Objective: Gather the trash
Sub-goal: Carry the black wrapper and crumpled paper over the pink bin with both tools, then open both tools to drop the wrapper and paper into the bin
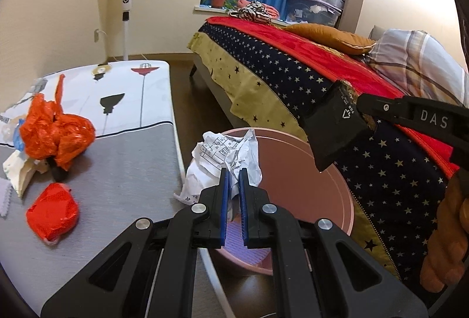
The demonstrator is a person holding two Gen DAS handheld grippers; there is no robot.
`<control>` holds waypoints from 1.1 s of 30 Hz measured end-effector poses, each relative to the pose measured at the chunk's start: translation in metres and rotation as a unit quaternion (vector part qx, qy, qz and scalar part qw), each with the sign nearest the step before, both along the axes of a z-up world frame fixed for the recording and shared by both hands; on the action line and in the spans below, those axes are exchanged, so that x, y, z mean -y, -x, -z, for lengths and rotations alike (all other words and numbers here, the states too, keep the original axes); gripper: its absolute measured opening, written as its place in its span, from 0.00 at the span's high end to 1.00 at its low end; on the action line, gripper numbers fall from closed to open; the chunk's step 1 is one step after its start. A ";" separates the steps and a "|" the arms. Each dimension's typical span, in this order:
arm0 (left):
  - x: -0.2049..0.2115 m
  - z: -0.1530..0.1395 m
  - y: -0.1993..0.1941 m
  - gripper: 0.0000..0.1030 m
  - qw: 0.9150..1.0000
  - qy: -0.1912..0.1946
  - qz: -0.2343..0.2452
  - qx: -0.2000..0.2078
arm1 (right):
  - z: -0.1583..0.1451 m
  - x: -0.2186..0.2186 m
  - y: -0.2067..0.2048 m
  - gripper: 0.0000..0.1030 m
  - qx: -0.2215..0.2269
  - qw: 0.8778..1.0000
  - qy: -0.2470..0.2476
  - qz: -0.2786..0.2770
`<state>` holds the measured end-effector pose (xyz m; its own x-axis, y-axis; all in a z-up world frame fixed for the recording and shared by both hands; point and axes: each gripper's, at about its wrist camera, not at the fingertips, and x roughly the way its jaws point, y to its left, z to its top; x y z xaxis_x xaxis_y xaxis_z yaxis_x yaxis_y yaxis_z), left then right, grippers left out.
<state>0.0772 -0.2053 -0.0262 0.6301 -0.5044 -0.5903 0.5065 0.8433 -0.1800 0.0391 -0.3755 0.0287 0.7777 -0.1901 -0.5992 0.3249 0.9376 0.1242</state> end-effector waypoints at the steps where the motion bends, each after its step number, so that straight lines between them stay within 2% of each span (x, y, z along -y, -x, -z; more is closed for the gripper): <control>1: 0.002 0.001 0.000 0.93 1.000 0.000 0.003 -0.002 | 0.000 0.001 0.000 1.00 0.000 1.000 -0.002 0.002; 8: 0.012 0.007 -0.004 0.93 1.000 0.000 0.018 -0.021 | 0.001 0.006 0.002 0.98 -0.003 1.000 -0.003 0.013; 9: 0.012 0.009 -0.006 0.90 0.999 0.000 0.018 -0.028 | 0.002 0.008 0.003 0.97 -0.004 1.000 -0.002 0.020; 10: 0.013 0.010 -0.007 0.79 0.999 0.001 0.018 -0.032 | 0.002 0.008 0.002 0.96 -0.007 1.000 -0.004 0.023; 12: 0.011 0.011 -0.008 0.65 0.999 -0.001 0.011 -0.033 | 0.003 0.010 0.002 0.92 -0.009 1.000 -0.010 0.023; 15: 0.006 0.010 -0.008 0.65 1.000 -0.001 0.000 -0.030 | 0.002 0.009 0.004 0.73 -0.006 1.000 -0.007 0.028; 23: -0.018 0.001 -0.006 0.65 0.999 -0.002 -0.034 -0.010 | -0.004 -0.003 0.007 0.72 0.019 1.000 -0.012 0.003; 33: -0.068 -0.011 -0.004 0.65 0.995 0.008 -0.095 0.002 | -0.003 -0.031 0.006 0.70 0.035 0.998 -0.029 -0.038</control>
